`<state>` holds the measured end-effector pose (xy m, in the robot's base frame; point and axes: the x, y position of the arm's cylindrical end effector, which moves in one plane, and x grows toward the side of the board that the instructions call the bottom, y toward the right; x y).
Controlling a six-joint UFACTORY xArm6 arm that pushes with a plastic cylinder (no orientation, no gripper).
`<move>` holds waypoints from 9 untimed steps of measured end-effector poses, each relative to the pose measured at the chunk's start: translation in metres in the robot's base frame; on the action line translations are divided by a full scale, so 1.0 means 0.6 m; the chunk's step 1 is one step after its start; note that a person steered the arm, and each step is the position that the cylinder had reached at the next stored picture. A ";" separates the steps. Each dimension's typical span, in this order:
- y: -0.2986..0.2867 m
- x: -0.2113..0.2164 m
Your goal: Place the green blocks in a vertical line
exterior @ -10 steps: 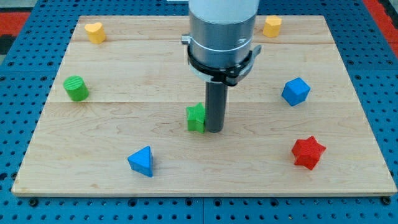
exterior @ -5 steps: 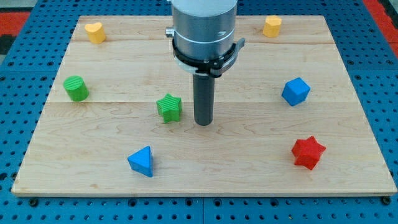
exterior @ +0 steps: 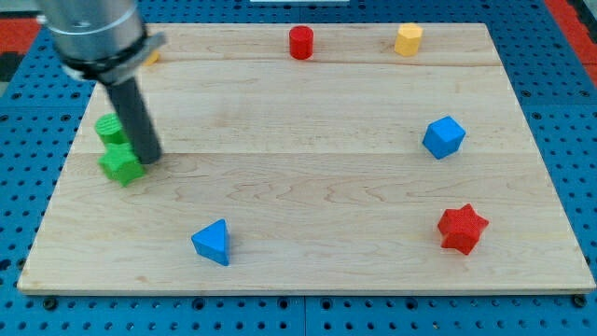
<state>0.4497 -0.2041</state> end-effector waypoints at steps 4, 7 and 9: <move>-0.018 0.012; -0.167 -0.039; -0.160 0.120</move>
<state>0.5217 -0.3001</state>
